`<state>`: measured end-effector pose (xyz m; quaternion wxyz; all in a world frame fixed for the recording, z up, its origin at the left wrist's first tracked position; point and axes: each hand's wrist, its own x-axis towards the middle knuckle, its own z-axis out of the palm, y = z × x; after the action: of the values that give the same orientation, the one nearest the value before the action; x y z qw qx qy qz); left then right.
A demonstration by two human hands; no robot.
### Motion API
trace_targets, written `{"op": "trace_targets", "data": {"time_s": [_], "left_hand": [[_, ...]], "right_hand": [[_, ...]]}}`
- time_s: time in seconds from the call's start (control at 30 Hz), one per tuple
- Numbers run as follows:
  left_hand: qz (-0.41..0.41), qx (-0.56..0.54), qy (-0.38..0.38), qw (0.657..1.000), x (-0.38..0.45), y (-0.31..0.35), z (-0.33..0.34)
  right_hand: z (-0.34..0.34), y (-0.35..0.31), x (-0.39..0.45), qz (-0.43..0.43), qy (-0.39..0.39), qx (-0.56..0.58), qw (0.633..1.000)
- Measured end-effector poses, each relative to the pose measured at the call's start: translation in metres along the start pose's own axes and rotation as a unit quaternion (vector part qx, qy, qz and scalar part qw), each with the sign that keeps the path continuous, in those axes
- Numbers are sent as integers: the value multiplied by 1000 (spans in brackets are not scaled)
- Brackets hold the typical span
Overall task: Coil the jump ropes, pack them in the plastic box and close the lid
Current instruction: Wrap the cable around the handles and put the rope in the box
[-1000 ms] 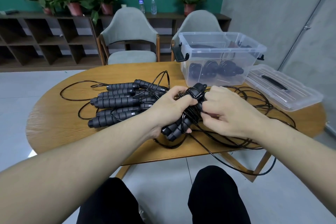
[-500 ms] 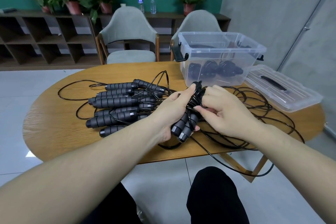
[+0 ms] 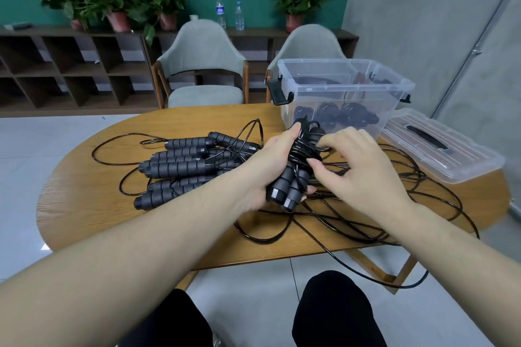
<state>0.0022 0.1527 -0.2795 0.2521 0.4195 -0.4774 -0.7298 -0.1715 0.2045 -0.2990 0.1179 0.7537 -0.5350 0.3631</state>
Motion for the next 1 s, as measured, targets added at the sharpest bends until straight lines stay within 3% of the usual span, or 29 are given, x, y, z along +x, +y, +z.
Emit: {"op": "trace_targets", "data": {"time_s": [0.2,0.27,0.43,0.6,0.73,0.83,1.0], "left_hand": [[25,-81,45,995,12,14,2],[34,-89,59,994,19,19,3],[87,-94,42,991,23,38,18],[145,-96,20,985,31,66,31],[198,28,48,979,58,89,24],[239,146,90,956,81,105,14],[241,220,138,935,119,133,3]], "right_hand": [[-5,-4,17,188,-48,165,967],[-6,-3,29,236,-72,171,954],[-4,3,61,299,-127,182,928],[-16,21,99,338,-122,236,903],[-26,53,131,394,-97,360,840],[-36,79,155,417,-89,363,828],[-40,126,194,463,-75,366,804]]}}
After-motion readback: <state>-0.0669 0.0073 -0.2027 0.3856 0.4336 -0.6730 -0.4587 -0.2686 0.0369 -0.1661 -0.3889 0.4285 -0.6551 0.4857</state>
